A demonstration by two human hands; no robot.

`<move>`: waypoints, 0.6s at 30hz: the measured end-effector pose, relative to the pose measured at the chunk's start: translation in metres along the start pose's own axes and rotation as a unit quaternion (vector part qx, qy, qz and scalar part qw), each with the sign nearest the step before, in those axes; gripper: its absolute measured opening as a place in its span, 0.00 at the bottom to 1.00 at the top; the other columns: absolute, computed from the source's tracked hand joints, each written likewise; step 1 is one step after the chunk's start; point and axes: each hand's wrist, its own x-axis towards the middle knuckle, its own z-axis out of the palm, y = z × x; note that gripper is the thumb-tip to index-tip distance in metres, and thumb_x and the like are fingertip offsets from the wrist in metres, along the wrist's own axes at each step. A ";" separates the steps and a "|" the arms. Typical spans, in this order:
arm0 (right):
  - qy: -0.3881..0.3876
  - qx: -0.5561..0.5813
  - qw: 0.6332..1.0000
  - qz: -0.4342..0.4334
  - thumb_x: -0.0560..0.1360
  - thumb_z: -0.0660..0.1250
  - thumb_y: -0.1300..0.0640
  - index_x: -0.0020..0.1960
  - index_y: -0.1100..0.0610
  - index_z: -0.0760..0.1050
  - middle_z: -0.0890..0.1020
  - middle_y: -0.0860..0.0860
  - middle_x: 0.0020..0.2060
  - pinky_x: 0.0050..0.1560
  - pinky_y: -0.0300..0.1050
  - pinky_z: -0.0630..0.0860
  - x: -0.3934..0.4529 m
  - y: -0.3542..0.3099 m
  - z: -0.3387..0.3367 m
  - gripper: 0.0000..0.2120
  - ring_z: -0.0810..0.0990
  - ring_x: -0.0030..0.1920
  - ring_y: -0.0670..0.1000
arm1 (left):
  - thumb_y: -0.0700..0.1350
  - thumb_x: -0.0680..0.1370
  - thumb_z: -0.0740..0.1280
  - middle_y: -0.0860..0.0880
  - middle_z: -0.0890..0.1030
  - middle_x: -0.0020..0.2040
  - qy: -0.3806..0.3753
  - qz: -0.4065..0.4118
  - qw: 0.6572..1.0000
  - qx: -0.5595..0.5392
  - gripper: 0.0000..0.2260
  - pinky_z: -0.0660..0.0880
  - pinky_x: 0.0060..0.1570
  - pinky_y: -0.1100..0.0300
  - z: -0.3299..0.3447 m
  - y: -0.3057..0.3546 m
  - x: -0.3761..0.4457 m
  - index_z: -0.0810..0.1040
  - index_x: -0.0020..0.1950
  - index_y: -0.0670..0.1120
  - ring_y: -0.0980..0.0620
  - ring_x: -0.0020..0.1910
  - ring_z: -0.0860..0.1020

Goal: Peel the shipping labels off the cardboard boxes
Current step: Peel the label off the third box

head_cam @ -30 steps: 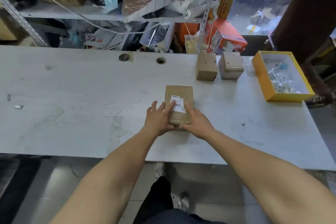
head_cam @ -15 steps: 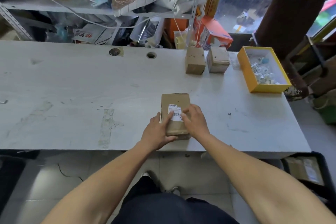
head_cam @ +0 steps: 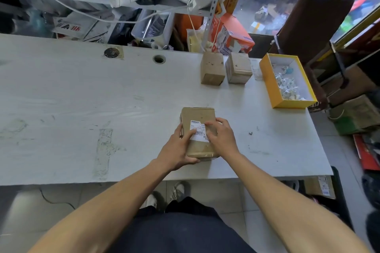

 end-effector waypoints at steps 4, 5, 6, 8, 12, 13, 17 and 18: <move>0.008 0.010 1.000 -0.009 0.76 0.65 0.60 0.60 0.48 0.79 0.70 0.50 0.66 0.63 0.44 0.73 0.005 0.011 -0.003 0.14 0.73 0.62 0.48 | 0.59 0.62 0.78 0.48 0.50 0.79 0.005 0.000 1.000 -0.012 0.46 0.75 0.61 0.49 0.007 0.003 0.008 0.59 0.76 0.58 0.44 0.70 0.67; 0.010 0.012 1.000 -0.010 0.76 0.65 0.60 0.60 0.48 0.79 0.70 0.50 0.65 0.63 0.45 0.73 0.007 0.012 -0.004 0.14 0.73 0.60 0.45 | 0.59 0.62 0.78 0.48 0.51 0.79 0.010 -0.001 1.000 -0.017 0.46 0.75 0.61 0.50 0.009 0.004 0.009 0.60 0.76 0.59 0.44 0.69 0.67; 0.012 0.013 1.000 -0.012 0.76 0.65 0.60 0.59 0.48 0.79 0.69 0.50 0.65 0.62 0.44 0.73 0.009 0.013 -0.004 0.14 0.72 0.58 0.43 | 0.58 0.62 0.79 0.48 0.51 0.78 0.017 -0.001 1.000 -0.023 0.46 0.74 0.61 0.51 0.011 0.004 0.011 0.60 0.76 0.58 0.44 0.69 0.67; 0.015 0.013 1.000 -0.011 0.76 0.65 0.61 0.58 0.47 0.79 0.69 0.50 0.65 0.60 0.42 0.73 0.013 0.015 -0.006 0.15 0.71 0.56 0.42 | 0.57 0.62 0.79 0.48 0.53 0.78 0.033 0.000 0.999 -0.039 0.45 0.74 0.61 0.53 0.015 0.006 0.014 0.62 0.75 0.58 0.45 0.68 0.68; 0.015 0.008 1.000 -0.008 0.74 0.65 0.62 0.57 0.47 0.79 0.69 0.50 0.65 0.55 0.37 0.70 0.021 0.019 -0.010 0.16 0.72 0.55 0.44 | 0.61 0.59 0.75 0.52 0.57 0.76 0.060 0.006 0.997 -0.057 0.44 0.77 0.55 0.52 0.022 0.011 0.021 0.61 0.73 0.62 0.46 0.61 0.72; 0.013 0.004 1.000 -0.008 0.74 0.65 0.62 0.57 0.47 0.79 0.69 0.50 0.65 0.55 0.37 0.69 0.023 0.019 -0.011 0.16 0.72 0.56 0.45 | 0.62 0.58 0.74 0.53 0.57 0.76 0.063 0.006 0.996 -0.056 0.44 0.77 0.54 0.51 0.023 0.011 0.022 0.61 0.72 0.62 0.46 0.59 0.72; 0.013 -0.002 1.000 -0.014 0.73 0.65 0.62 0.56 0.47 0.79 0.69 0.51 0.65 0.58 0.38 0.70 0.027 0.023 -0.012 0.16 0.73 0.61 0.49 | 0.62 0.58 0.73 0.53 0.59 0.76 0.074 0.013 0.996 -0.056 0.43 0.77 0.51 0.52 0.028 0.011 0.027 0.62 0.71 0.62 0.46 0.55 0.73; 0.014 -0.004 1.000 -0.017 0.73 0.65 0.63 0.56 0.47 0.79 0.69 0.51 0.65 0.59 0.39 0.70 0.028 0.024 -0.013 0.16 0.73 0.62 0.49 | 0.62 0.58 0.73 0.52 0.59 0.76 0.078 0.015 0.995 -0.060 0.43 0.77 0.51 0.52 0.029 0.011 0.028 0.62 0.71 0.62 0.46 0.55 0.73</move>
